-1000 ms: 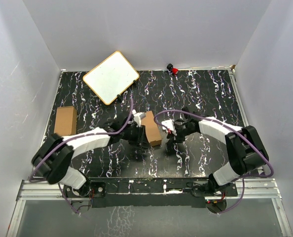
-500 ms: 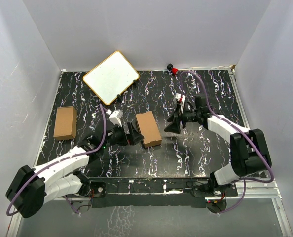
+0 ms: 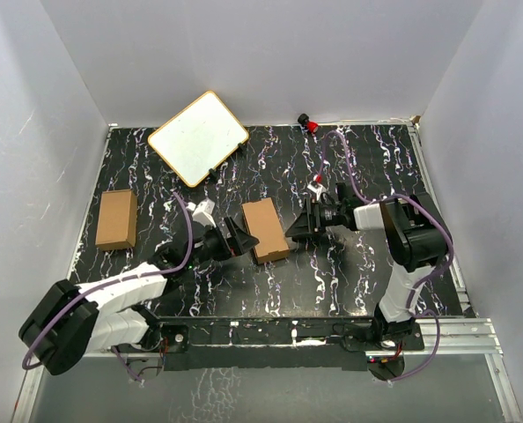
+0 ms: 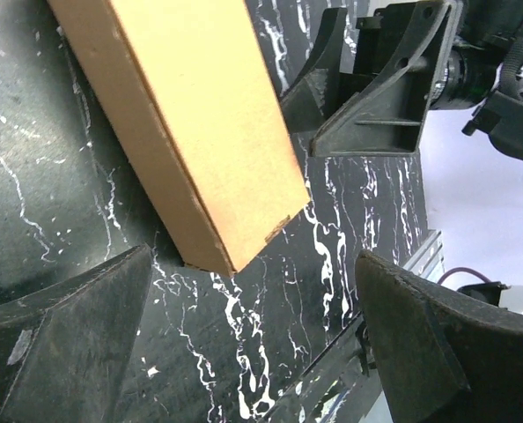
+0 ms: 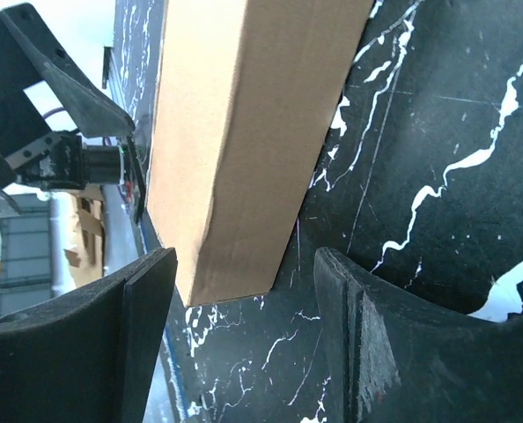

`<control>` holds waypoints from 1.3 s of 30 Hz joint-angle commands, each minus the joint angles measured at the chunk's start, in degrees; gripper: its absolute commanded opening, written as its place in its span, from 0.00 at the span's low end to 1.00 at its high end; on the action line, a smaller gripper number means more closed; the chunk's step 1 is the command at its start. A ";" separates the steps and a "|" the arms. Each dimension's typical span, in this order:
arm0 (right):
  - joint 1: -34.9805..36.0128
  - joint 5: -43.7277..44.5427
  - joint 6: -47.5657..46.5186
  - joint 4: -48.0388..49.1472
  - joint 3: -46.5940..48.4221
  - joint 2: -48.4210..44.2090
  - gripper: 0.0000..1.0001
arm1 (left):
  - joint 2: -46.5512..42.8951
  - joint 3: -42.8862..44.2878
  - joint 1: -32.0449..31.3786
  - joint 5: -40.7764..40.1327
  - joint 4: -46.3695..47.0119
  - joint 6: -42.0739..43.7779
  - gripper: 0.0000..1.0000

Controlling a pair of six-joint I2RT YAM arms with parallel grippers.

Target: Fold the paper box

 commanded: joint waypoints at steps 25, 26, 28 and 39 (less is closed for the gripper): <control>-0.48 -6.78 7.52 0.68 5.92 9.62 0.42 | 10.20 -4.00 0.87 -3.04 10.45 -9.79 0.97; -0.87 -7.16 6.79 -0.38 6.39 10.33 0.40 | 10.38 -4.12 0.92 -2.99 11.09 -10.25 0.97; -1.67 -7.91 5.62 -2.32 7.03 11.52 0.38 | 11.11 -4.46 1.01 -2.83 12.88 -11.44 0.97; -2.51 -8.57 3.58 -4.49 7.70 12.83 0.34 | 20.86 -1.86 1.02 0.98 26.93 -16.36 0.97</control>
